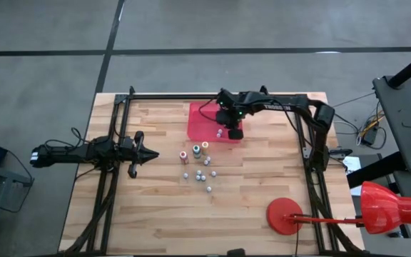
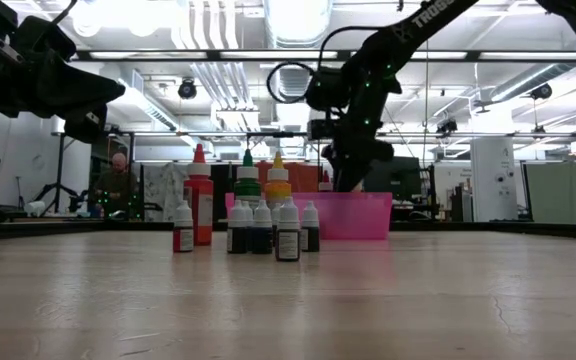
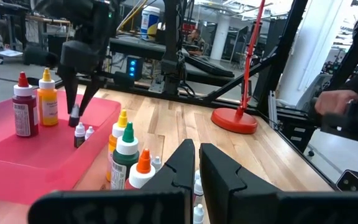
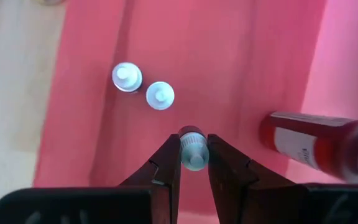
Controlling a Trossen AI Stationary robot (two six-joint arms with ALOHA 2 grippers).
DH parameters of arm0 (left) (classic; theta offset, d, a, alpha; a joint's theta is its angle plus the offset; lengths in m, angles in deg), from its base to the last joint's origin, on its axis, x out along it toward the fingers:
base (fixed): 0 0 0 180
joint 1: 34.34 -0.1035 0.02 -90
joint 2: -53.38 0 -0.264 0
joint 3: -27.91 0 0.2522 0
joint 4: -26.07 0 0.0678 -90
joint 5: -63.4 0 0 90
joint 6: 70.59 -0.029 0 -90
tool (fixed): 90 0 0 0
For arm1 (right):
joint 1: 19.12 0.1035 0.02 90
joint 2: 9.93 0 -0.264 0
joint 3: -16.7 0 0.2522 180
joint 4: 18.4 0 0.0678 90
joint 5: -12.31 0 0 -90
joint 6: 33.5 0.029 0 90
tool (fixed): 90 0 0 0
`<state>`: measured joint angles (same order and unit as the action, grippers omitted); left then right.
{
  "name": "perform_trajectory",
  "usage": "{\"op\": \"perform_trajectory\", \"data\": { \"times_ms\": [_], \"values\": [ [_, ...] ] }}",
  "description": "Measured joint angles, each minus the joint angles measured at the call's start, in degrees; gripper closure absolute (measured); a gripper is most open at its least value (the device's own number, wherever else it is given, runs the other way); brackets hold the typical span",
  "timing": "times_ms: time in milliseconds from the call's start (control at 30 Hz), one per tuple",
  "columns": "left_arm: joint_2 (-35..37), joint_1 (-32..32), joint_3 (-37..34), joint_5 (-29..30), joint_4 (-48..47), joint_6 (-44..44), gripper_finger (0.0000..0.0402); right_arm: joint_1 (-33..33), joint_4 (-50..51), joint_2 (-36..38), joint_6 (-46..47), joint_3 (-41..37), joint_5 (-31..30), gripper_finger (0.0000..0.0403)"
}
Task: Pick & Place food coloring
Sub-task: Put the small purple food coloring bottle into the pink bin
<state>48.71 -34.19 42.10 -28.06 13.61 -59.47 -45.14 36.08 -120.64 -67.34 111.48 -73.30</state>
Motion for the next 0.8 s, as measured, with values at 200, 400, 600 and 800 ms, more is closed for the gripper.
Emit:
{"op": "perform_trajectory", "data": {
  "times_ms": [200, 400, 600, 800],
  "values": [
    [0.0, 0.0, 0.0, 0.0, 0.0, 0.0, 0.0402, 0.0, 0.0, -1.8, -0.9, 0.8, 0.0, 0.0348],
    [0.0, 0.0, 0.0, 0.0, 0.0, 0.0, 0.0402, 0.0, -0.6, -2.7, -0.8, 1.5, 0.0, 0.0348],
    [0.0, 0.0, 0.0, 0.0, 0.0, 0.0, 0.0402, -0.1, -2.4, -2.7, -0.8, 1.6, 0.0, 0.0348],
    [0.0, 0.0, 0.0, 0.0, 0.0, 0.0, 0.0402, -0.1, -3.2, -3.0, -0.7, 1.6, 0.2, 0.0348]
  ]
}}
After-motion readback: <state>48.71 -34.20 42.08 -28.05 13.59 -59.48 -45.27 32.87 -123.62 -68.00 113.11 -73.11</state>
